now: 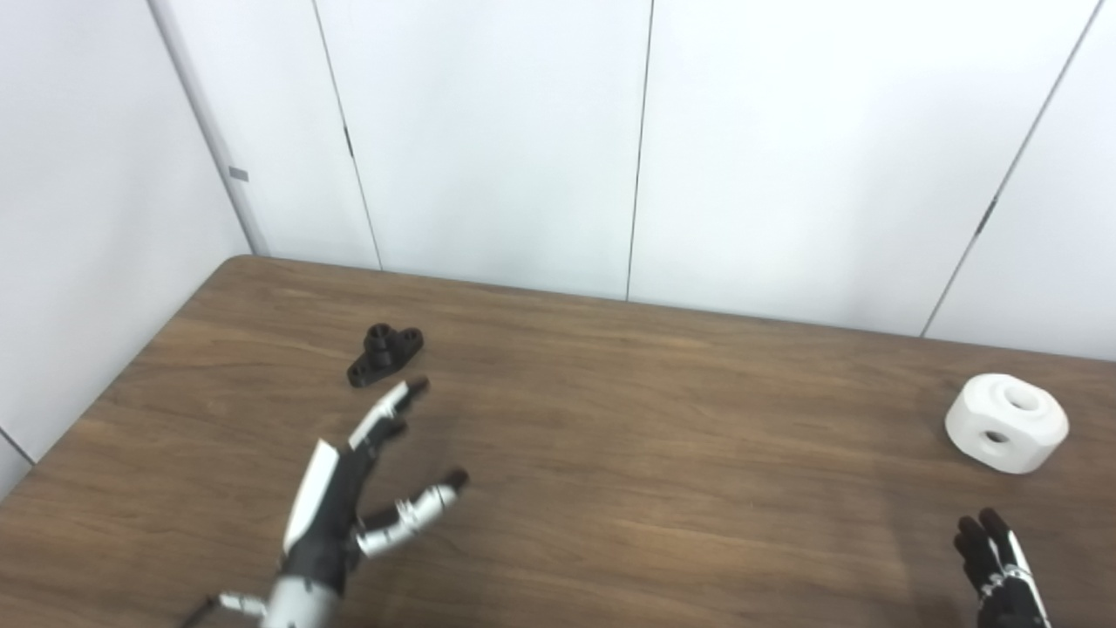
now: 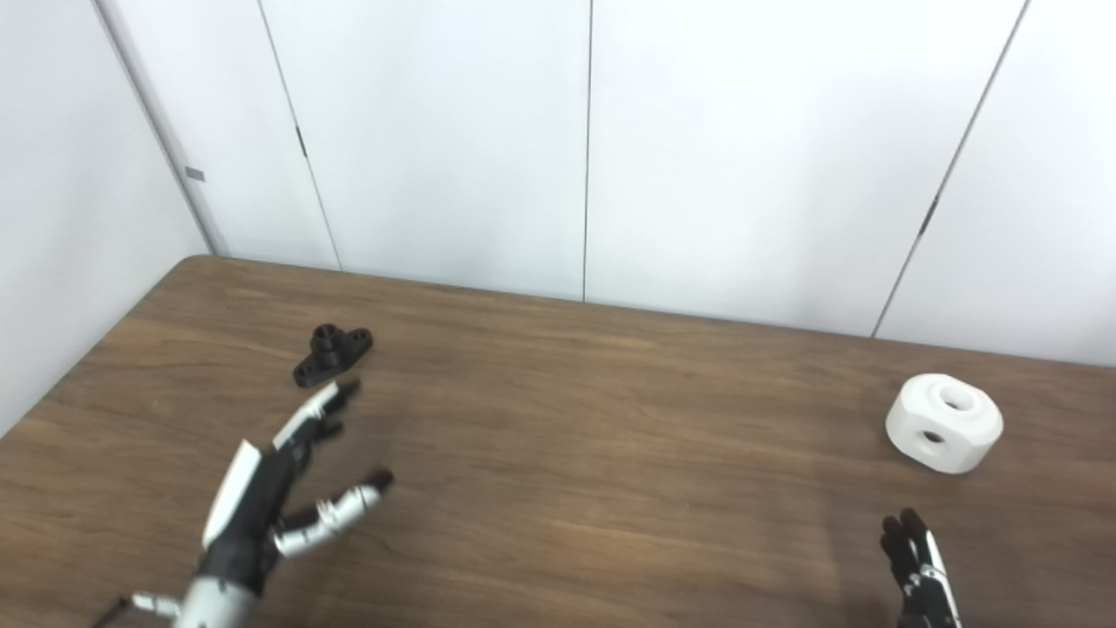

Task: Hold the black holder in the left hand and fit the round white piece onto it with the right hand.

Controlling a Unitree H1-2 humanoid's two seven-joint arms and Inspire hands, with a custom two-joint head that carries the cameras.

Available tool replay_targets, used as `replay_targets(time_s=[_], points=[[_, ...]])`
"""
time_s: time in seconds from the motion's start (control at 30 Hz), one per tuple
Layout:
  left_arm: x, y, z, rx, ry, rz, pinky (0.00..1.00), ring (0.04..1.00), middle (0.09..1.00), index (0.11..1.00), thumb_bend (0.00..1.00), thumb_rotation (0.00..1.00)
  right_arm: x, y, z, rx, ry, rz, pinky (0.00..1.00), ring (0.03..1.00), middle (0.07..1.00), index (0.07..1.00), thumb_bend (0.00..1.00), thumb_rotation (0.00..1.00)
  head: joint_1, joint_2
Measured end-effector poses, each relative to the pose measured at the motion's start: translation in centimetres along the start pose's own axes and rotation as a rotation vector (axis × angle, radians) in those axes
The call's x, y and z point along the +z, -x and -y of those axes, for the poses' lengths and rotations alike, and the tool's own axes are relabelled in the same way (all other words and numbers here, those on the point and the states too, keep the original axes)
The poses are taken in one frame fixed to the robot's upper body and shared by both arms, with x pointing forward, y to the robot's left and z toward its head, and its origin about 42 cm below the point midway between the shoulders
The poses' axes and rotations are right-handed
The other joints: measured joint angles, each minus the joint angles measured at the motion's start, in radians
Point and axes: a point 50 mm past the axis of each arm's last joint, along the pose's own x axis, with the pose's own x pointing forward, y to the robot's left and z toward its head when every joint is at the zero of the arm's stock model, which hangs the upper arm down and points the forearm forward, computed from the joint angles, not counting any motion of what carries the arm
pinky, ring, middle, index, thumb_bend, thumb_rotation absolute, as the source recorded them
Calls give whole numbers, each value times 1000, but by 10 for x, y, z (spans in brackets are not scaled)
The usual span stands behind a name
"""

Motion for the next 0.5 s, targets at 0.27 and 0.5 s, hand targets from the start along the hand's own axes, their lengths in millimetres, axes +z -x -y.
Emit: replay_targets(time_s=[0.27, 0.5], points=[[1, -15, -15, 19, -108, -60, 883, 931, 938, 923, 685, 339, 1, 0, -2, 0, 26, 11, 995, 956, 950, 964, 543, 1000, -17, 2], [-3, -46, -37, 39, -258, -56, 960, 978, 971, 931, 697, 371, 0, 1, -2, -2, 35, -2, 990, 957, 950, 962, 536, 1000, -17, 5]])
